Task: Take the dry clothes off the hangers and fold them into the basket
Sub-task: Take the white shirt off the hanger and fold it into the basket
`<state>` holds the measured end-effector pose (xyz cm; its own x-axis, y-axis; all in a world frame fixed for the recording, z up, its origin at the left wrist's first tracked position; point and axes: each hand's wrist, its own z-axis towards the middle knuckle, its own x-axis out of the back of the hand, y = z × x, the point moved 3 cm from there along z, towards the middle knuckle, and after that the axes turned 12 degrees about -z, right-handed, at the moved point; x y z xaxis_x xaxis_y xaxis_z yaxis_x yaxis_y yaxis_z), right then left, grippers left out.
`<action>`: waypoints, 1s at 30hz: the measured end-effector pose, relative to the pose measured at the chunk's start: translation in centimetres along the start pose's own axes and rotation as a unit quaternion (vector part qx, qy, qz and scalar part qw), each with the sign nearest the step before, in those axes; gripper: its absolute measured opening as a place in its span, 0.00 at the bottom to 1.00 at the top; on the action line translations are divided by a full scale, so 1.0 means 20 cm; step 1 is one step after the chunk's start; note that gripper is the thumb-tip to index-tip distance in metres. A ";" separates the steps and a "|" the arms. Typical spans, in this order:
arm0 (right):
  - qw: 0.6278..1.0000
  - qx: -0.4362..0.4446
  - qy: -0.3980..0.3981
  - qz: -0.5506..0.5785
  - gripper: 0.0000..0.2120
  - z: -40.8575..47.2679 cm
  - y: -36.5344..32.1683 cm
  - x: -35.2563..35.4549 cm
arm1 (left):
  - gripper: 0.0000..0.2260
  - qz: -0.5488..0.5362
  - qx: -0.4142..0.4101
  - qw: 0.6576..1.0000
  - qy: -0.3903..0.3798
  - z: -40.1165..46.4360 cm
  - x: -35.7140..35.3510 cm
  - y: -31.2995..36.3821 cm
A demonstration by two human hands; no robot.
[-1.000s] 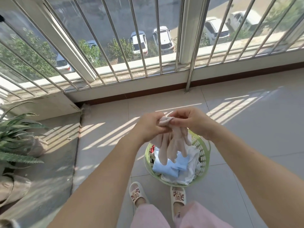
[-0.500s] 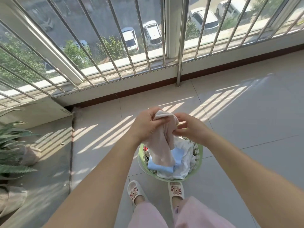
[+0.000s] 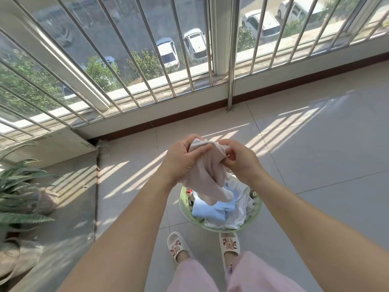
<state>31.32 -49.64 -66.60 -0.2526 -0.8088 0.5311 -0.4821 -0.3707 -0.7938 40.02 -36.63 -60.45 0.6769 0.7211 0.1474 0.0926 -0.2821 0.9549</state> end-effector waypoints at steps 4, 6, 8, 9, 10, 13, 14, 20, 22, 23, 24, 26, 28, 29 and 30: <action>0.994 0.043 0.030 -0.091 0.16 0.00 -0.02 0.07 | 0.08 0.026 0.001 1.000 0.010 -0.02 0.05 0.01; 0.986 0.060 0.037 -0.152 0.14 0.00 -0.04 0.10 | 0.07 0.061 -0.004 0.998 0.002 -0.03 0.06 0.02; 0.980 0.053 0.051 -0.184 0.12 0.00 -0.04 0.12 | 0.07 0.113 -0.008 0.993 -0.012 -0.03 0.07 0.03; 0.978 0.050 0.061 -0.194 0.11 0.01 -0.05 0.13 | 0.08 0.141 -0.008 0.990 -0.020 -0.04 0.08 0.03; 0.975 0.048 0.070 -0.205 0.10 0.01 -0.05 0.15 | 0.09 0.167 -0.005 0.986 -0.029 -0.04 0.09 0.02; 0.964 0.043 0.078 -0.249 0.08 0.03 -0.05 0.17 | 0.11 0.254 0.014 0.965 -0.067 -0.04 0.10 0.01; 0.962 0.042 0.076 -0.257 0.08 0.03 -0.05 0.18 | 0.10 0.298 0.021 0.951 -0.075 -0.03 0.11 0.00; 0.971 0.044 0.072 -0.222 0.08 0.00 -0.05 0.18 | 0.08 0.480 0.026 0.877 -0.012 0.02 0.18 -0.12; 0.972 0.040 0.076 -0.219 0.08 0.00 -0.04 0.17 | 0.06 0.477 0.014 0.878 0.019 0.02 0.19 -0.13; 0.972 0.040 0.077 -0.219 0.09 0.00 -0.04 0.17 | 0.06 0.466 0.011 0.884 0.033 0.01 0.18 -0.13; 0.972 0.041 0.076 -0.218 0.09 0.00 -0.03 0.17 | 0.07 0.447 0.017 0.893 0.046 0.01 0.17 -0.13; 0.973 0.039 0.070 -0.219 0.09 0.01 -0.02 0.17 | 0.07 0.379 0.029 0.923 0.066 0.01 0.14 -0.15; 0.968 0.042 0.058 -0.240 0.07 0.03 0.01 0.17 | 0.07 0.279 0.055 0.956 0.078 0.02 0.12 -0.19; 0.965 0.047 0.047 -0.255 0.06 0.04 0.02 0.17 | 0.08 0.248 0.061 0.964 0.080 0.03 0.11 -0.22; 0.962 0.049 0.034 -0.266 0.04 0.05 0.03 0.17 | 0.07 0.246 0.060 0.964 0.077 0.05 0.10 -0.23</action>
<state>31.04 -53.03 -65.55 -0.0484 -0.4627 0.8852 -0.4787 -0.7671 -0.4271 41.57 -34.52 -64.81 0.5453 0.5644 0.6198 -0.1220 -0.6781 0.7248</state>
